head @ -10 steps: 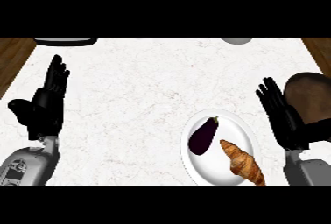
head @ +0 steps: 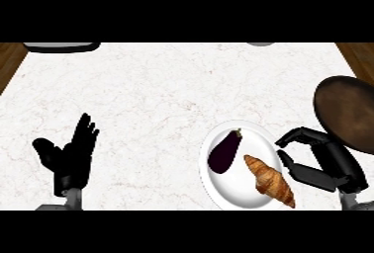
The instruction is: Pick the croissant from the plate and place it in the pan
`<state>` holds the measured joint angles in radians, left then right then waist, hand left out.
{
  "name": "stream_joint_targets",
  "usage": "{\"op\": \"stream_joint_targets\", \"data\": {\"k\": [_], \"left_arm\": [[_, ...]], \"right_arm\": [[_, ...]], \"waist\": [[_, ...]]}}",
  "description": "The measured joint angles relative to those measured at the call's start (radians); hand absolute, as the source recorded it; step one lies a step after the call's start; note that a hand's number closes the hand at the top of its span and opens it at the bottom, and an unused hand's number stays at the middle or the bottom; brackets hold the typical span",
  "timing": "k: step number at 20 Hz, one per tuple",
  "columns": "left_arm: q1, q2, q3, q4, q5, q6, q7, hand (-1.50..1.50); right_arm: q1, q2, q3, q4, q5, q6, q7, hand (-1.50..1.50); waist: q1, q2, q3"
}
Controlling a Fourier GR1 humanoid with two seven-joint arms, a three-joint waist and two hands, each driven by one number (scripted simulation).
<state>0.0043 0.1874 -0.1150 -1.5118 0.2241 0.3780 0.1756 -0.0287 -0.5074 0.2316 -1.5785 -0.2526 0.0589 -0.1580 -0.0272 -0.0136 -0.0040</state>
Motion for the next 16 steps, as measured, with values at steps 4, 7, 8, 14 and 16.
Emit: {"op": "stream_joint_targets", "data": {"k": [4, 7, 8, 14, 16], "left_arm": [[0.063, -0.023, 0.013, 0.018, 0.04, -0.026, -0.03, 0.0], [0.09, -0.028, 0.019, 0.022, 0.06, -0.05, -0.047, 0.0], [0.089, -0.035, 0.02, 0.035, 0.06, -0.059, -0.071, 0.0], [0.077, -0.046, 0.016, 0.046, 0.061, -0.089, -0.092, 0.0], [0.073, -0.045, 0.016, 0.045, 0.063, -0.099, -0.086, 0.0]], "right_arm": [[0.2, -0.012, 0.053, -0.152, 0.169, -0.107, -0.147, -1.5], [0.35, -0.039, 0.054, -0.256, 0.278, -0.202, -0.205, -1.5], [0.386, -0.05, 0.052, -0.294, 0.312, -0.229, -0.201, -1.5], [0.447, -0.051, 0.067, -0.461, 0.515, -0.343, 0.001, -1.5], [0.416, -0.059, 0.067, -0.498, 0.567, -0.334, 0.109, -1.5]], "waist": [[-0.025, -0.003, 0.001], [-0.026, -0.001, 0.001], [-0.023, 0.0, 0.002], [0.009, 0.007, 0.005], [0.017, 0.009, 0.005]]}}
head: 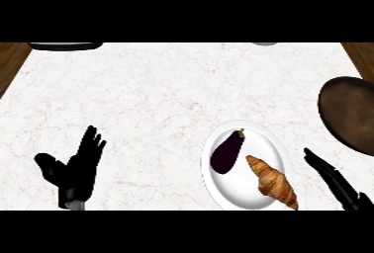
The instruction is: Pick the croissant from the plate and place it in the pan
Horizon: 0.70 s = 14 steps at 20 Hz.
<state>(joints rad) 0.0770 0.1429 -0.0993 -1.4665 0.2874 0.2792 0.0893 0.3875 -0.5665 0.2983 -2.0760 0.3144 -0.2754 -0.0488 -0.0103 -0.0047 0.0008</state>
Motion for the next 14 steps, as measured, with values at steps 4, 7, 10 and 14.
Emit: {"op": "stream_joint_targets", "data": {"k": [4, 7, 10, 14], "left_arm": [[-0.011, 0.004, -0.005, -0.003, -0.001, -0.012, 0.019, 0.0], [-0.027, -0.001, -0.011, 0.008, -0.009, -0.01, 0.019, 0.0], [-0.038, -0.003, -0.017, 0.01, -0.011, -0.014, 0.024, 0.0], [-0.036, -0.009, -0.018, 0.017, -0.013, -0.018, 0.021, 0.0]], "right_arm": [[-0.109, -0.019, 0.025, -0.059, 0.094, 0.075, 0.257, -1.5], [-0.177, -0.074, 0.057, -0.035, 0.148, 0.185, 0.397, -1.5], [-0.26, -0.131, 0.079, -0.002, 0.169, 0.318, 0.522, -1.5], [-0.414, -0.126, 0.129, 0.046, 0.167, 0.492, 0.675, -1.5]], "waist": [[0.016, 0.003, -0.001], [0.033, 0.009, -0.003], [0.046, 0.011, -0.004], [0.047, 0.009, -0.002]]}}
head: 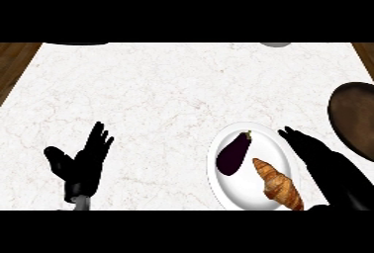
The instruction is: Pick the croissant from the plate and place it in the pan
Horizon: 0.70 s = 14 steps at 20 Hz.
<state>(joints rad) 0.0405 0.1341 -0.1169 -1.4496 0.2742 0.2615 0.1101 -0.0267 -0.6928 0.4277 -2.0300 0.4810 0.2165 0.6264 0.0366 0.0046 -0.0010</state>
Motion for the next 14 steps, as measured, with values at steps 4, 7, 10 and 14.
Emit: {"op": "stream_joint_targets", "data": {"k": [4, 7, 10, 14], "left_arm": [[-0.009, 0.001, 0.02, 0.022, 0.002, -0.009, -0.008, 0.0], [0.001, -0.002, 0.03, 0.021, 0.001, -0.01, -0.021, 0.0], [-0.016, -0.004, 0.036, 0.031, -0.001, -0.004, -0.011, 0.0], [0.018, -0.003, 0.039, 0.001, -0.004, -0.014, -0.013, 0.0]], "right_arm": [[-0.157, 0.098, 0.048, 0.113, 0.016, 0.101, 0.067, -1.5], [-0.198, 0.109, 0.058, 0.184, 0.022, 0.174, 0.078, -1.5], [-0.219, 0.128, 0.072, 0.238, -0.013, 0.263, 0.096, -1.5], [-0.204, 0.159, 0.076, 0.234, -0.031, 0.353, 0.144, -1.5]], "waist": [[-0.011, -0.003, 0.003], [-0.018, -0.005, 0.004], [-0.023, -0.005, 0.004], [-0.03, -0.007, 0.003]]}}
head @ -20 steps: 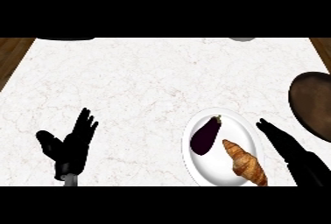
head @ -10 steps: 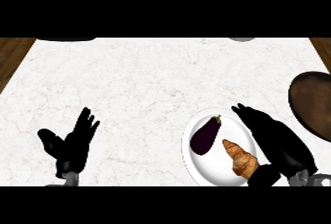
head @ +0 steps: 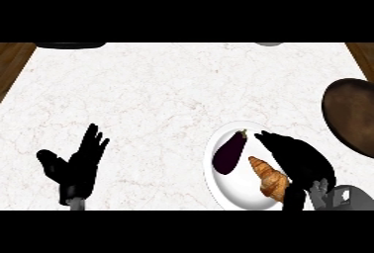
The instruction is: Pick the croissant from the plate and place it in the pan
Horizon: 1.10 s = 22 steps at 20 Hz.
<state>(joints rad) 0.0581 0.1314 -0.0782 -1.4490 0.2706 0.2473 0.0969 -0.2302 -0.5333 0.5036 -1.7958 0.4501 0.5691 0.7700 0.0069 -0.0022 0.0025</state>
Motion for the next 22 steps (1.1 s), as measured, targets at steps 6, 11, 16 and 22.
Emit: {"op": "stream_joint_targets", "data": {"k": [6, 11, 16, 22], "left_arm": [[0.003, -0.017, 0.007, -0.006, -0.017, 0.002, 0.013, 0.0], [0.007, -0.031, 0.01, -0.009, -0.032, -0.002, 0.007, 0.0], [0.038, -0.039, 0.008, -0.045, -0.043, -0.008, 0.016, 0.0], [0.031, -0.045, 0.02, -0.031, -0.05, -0.018, 0.013, 0.0]], "right_arm": [[0.029, 0.032, -0.047, 0.046, 0.065, 0.018, -0.096, -1.5], [0.066, 0.059, -0.086, 0.037, 0.12, 0.005, -0.167, -1.5], [0.108, 0.081, -0.096, 0.071, 0.216, -0.044, -0.241, -1.5], [0.125, 0.114, -0.097, 0.181, 0.29, -0.098, -0.347, 1.5]], "waist": [[-0.004, 0.0, 0.0], [-0.006, -0.001, 0.0], [-0.006, 0.0, 0.0], [-0.004, -0.001, 0.0]]}}
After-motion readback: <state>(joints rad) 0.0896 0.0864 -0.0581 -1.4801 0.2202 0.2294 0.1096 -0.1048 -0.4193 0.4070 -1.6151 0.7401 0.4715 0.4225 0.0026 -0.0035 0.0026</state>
